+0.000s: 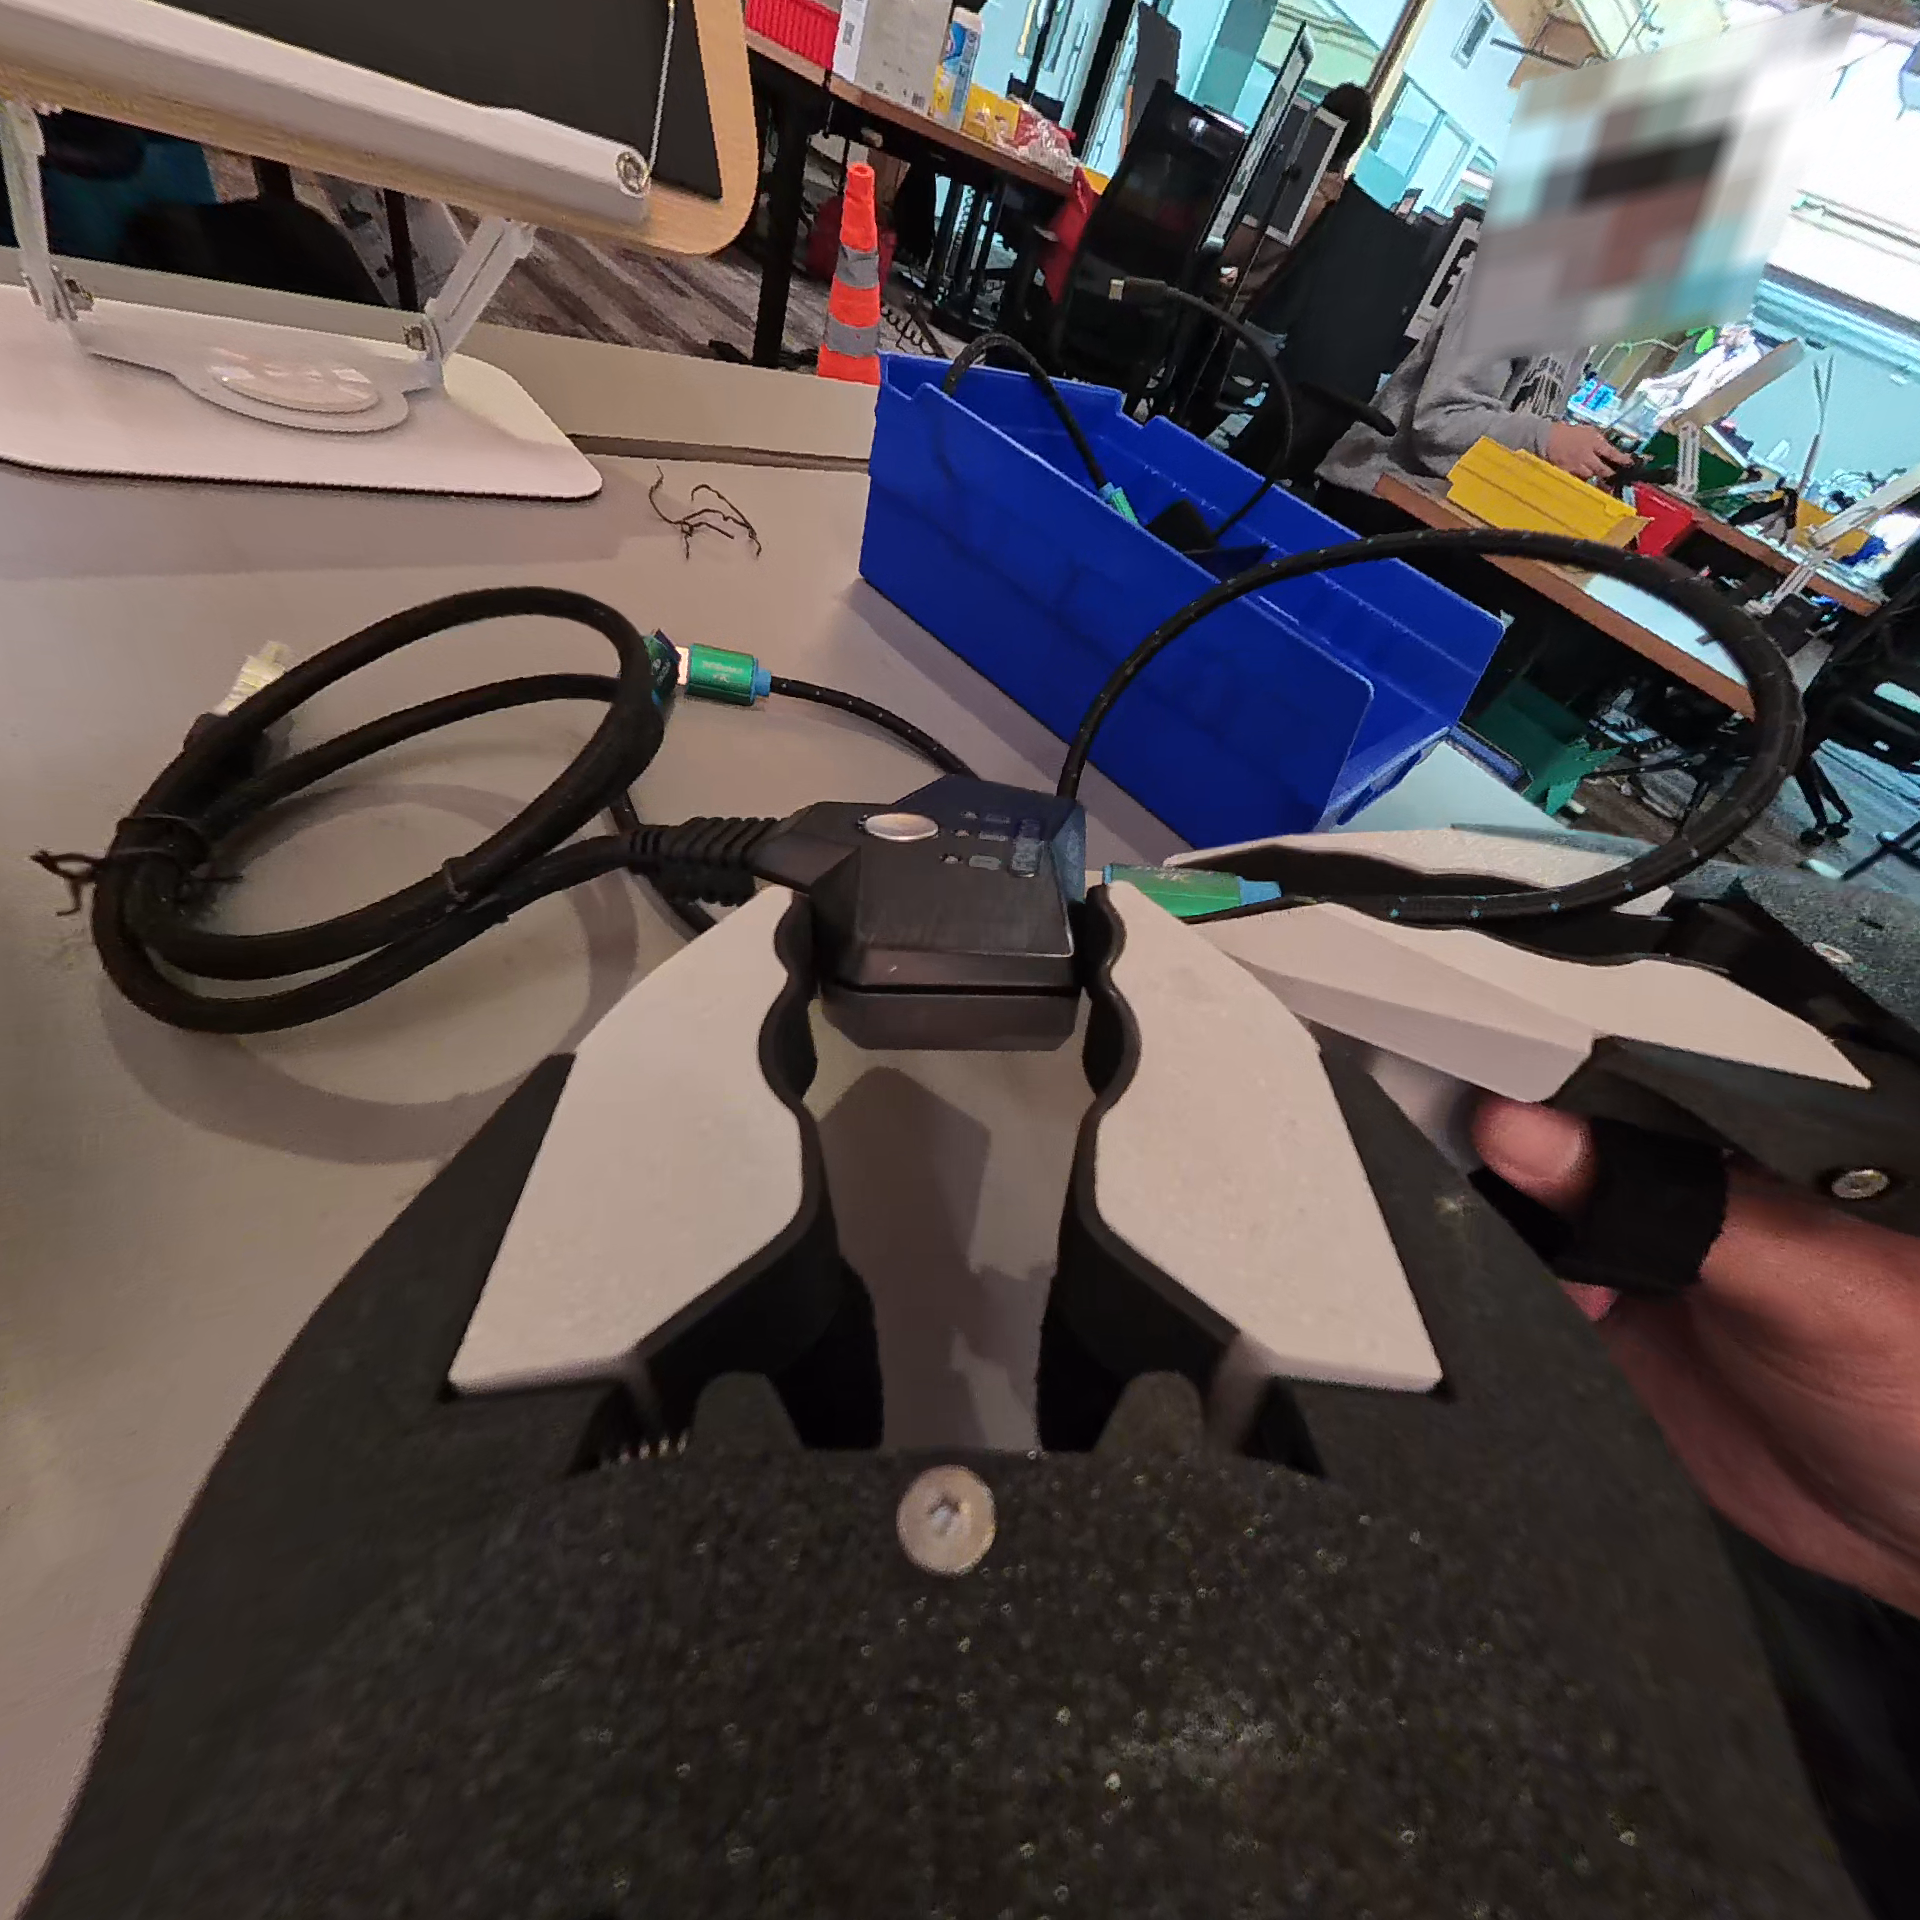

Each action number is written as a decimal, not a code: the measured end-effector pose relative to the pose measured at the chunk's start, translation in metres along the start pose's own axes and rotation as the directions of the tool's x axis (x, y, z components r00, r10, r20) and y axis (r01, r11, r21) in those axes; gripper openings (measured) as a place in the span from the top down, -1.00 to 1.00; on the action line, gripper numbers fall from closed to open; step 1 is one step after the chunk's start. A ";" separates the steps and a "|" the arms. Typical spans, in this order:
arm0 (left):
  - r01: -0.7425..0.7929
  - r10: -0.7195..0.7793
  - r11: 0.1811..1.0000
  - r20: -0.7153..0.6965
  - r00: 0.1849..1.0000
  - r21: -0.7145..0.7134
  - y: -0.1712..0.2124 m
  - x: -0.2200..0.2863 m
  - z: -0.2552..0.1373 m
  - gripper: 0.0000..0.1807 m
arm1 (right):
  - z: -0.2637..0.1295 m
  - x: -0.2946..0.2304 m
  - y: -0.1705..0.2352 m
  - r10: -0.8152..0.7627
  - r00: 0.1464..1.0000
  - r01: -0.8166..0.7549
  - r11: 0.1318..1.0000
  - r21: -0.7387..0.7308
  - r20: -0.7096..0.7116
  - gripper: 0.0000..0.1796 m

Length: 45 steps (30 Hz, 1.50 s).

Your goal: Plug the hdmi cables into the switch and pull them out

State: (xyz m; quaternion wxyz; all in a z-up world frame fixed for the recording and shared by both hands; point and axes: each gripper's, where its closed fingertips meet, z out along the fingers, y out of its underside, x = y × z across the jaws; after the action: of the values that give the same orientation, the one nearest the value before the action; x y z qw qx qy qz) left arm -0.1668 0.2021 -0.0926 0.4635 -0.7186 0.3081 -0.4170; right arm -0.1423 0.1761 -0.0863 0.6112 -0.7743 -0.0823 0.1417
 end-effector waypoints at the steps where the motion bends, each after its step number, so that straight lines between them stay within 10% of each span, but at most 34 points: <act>1: -0.001 0.001 1.000 -0.015 1.000 0.000 0.000 0.001 0.000 0.45 | -0.001 0.000 -0.001 -0.017 1.000 0.017 1.000 -0.001 0.000 0.78; 12: 0.062 -0.063 0.998 -0.057 0.996 -0.022 -0.003 -0.002 0.002 0.45 | 0.003 0.000 -0.003 -0.027 1.000 0.027 1.000 0.015 0.002 0.78; 24: 0.222 -0.201 0.974 -0.256 0.946 0.054 -0.039 -0.051 -0.053 0.45 | -0.069 -0.035 0.018 -0.097 0.796 0.188 0.978 -0.091 0.597 0.49; 29: 0.269 -0.250 0.963 -0.330 0.910 0.013 -0.030 -0.047 -0.065 0.45 | -0.049 0.075 0.005 -0.128 0.977 0.139 0.989 -0.052 0.170 0.51; 34: 0.232 -0.221 0.973 -0.377 0.900 -0.016 -0.026 -0.039 -0.081 0.45 | 0.024 0.117 0.010 -0.224 0.972 0.211 0.963 -0.167 -0.064 0.56; 45: 0.268 -0.233 0.963 -0.442 0.866 0.016 -0.030 -0.038 -0.102 0.46 | 0.128 0.112 -0.012 -0.360 0.910 0.324 0.927 -0.189 -0.206 0.58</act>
State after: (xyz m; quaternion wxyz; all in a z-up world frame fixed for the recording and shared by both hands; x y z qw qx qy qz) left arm -0.2727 0.2037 -0.0542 0.3521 -0.6223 0.2918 -0.6353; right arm -0.0763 0.3305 -0.1156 0.5717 -0.8030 -0.1540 -0.0680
